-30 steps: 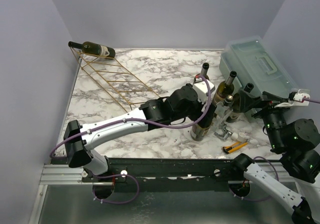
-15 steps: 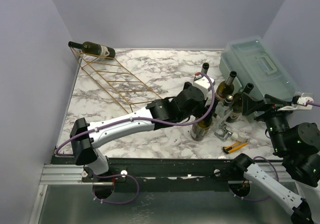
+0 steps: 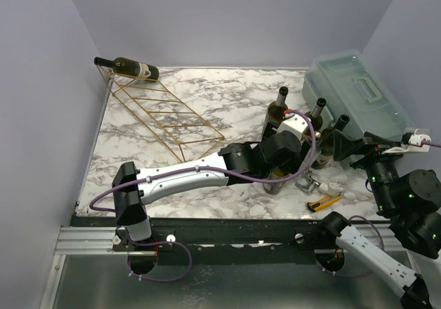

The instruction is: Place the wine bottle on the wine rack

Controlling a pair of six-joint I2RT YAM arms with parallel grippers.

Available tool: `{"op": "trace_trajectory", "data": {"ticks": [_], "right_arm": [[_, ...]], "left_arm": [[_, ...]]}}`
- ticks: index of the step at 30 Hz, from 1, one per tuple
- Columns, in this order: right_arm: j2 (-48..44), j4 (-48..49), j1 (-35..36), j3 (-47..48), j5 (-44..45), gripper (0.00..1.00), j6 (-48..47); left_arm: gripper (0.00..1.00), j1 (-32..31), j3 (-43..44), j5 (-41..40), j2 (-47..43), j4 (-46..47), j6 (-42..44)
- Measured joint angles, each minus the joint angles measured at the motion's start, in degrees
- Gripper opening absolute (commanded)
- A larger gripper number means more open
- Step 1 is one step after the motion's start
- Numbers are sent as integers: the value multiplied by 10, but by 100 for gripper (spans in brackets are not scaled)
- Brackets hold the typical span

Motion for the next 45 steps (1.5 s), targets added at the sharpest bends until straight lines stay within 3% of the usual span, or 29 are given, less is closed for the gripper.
{"op": "trace_trajectory", "data": {"ticks": [11, 18, 41, 45], "right_arm": [[-1, 0, 0, 0, 0, 100, 1], [-1, 0, 0, -1, 0, 100, 3], [-1, 0, 0, -14, 0, 100, 5], [2, 5, 0, -21, 0, 100, 5]], "left_arm": [[61, -13, 19, -34, 19, -31, 13], [43, -14, 26, -36, 27, -46, 16], [0, -12, 35, -57, 27, -60, 67], [0, 0, 41, -60, 27, -76, 87]]}}
